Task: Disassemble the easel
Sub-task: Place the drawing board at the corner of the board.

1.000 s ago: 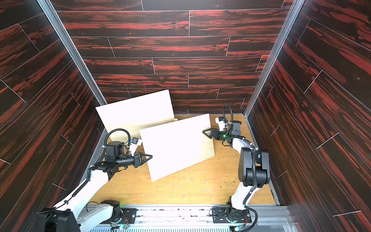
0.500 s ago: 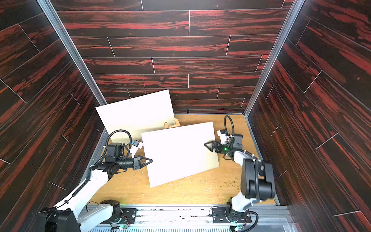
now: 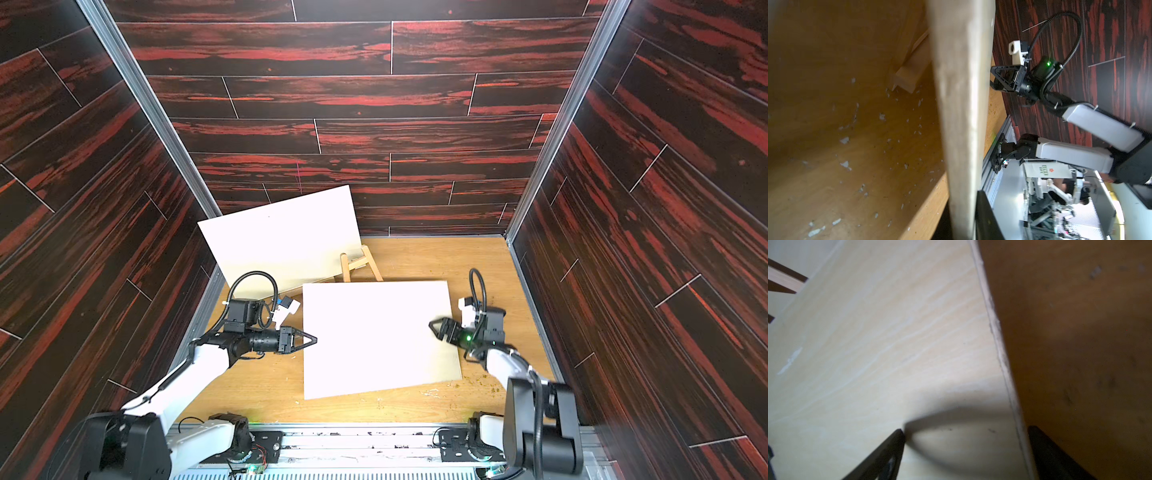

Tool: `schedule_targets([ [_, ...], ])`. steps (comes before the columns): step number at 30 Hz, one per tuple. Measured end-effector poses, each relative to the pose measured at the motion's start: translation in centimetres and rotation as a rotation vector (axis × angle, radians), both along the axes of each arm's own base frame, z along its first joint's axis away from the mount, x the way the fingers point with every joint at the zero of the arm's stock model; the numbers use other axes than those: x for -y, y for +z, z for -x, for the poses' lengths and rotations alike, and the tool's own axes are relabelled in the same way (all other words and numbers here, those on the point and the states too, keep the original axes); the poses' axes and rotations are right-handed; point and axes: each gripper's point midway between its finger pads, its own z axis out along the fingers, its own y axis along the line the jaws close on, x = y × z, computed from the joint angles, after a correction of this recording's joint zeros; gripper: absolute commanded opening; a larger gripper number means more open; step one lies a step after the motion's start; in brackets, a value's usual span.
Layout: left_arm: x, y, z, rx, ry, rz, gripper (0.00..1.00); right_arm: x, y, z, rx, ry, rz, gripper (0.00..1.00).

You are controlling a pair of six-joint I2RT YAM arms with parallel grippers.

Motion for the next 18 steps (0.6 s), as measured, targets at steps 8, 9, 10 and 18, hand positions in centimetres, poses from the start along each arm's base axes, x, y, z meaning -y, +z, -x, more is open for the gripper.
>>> schedule_targets([
  [8,0.2,-1.6,0.3,-0.121,0.011,-0.021,0.00,1.2,-1.9,2.6,-0.179,-0.125,0.090,0.99],
  [9,0.2,-1.6,0.3,-0.123,0.009,-0.023,0.00,1.4,-1.8,2.6,-0.195,-0.140,0.101,0.99],
  [10,0.3,-1.6,0.2,-0.124,0.007,-0.026,0.00,1.7,-1.8,2.7,-0.214,-0.159,0.115,0.99],
  [18,1.2,-1.8,0.3,-0.163,0.006,-0.058,0.00,3.0,-0.1,2.9,-0.299,-0.230,0.188,0.99],
])
